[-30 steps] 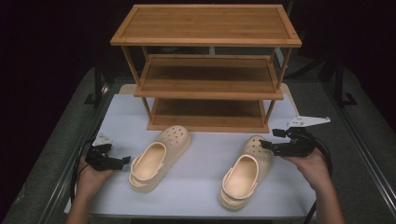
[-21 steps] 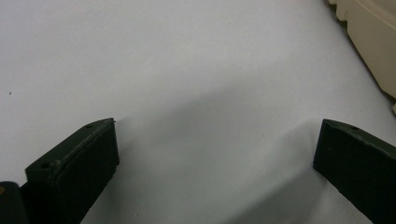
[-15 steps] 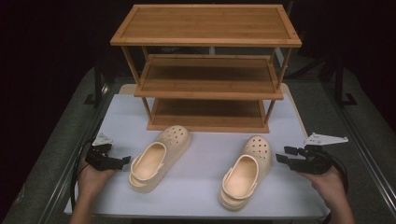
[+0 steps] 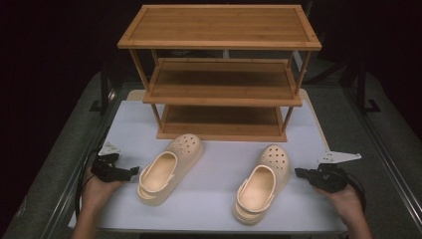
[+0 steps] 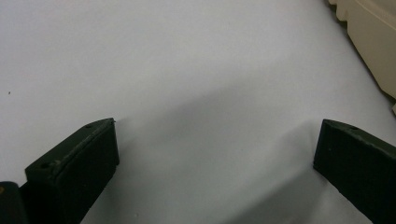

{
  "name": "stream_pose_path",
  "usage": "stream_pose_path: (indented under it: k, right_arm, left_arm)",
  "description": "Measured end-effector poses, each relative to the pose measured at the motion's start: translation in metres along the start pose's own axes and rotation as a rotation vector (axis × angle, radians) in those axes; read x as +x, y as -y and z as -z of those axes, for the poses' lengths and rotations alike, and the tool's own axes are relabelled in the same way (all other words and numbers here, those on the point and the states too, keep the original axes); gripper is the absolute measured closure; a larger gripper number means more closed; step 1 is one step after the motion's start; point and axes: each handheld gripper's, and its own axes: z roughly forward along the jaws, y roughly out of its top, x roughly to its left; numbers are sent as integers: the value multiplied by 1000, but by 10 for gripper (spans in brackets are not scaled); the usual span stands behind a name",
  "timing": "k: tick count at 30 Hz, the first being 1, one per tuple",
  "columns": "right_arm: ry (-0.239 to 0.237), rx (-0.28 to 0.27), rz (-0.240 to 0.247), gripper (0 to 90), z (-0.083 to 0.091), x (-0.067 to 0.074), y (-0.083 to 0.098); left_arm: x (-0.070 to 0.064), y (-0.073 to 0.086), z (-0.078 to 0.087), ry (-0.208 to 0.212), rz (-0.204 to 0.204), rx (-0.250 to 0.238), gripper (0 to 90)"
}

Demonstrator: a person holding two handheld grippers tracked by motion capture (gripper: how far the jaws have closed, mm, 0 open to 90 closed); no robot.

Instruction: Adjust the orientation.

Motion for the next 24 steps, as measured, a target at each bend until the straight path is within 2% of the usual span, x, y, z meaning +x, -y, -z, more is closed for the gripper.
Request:
stream_pose_path:
  k: [4,6,12,14,24]
  right_arm:
    - [12,18,-6,899,-7,-7,-1]
    - [-5,18,-6,899,-13,-10,-2]
    - [-25,30,10,899,-20,-7,-6]
    - [-14,46,27,899,-22,-5,-10]
    - [-21,61,34,900,-33,-4,-21]
  left_arm:
    - [0,0,0,0,0,0,0]
    - [0,0,0,0,0,0,0]
    - [0,0,0,0,0,0,0]
    - [0,0,0,0,0,0,0]
    - [0,0,0,0,0,1,0]
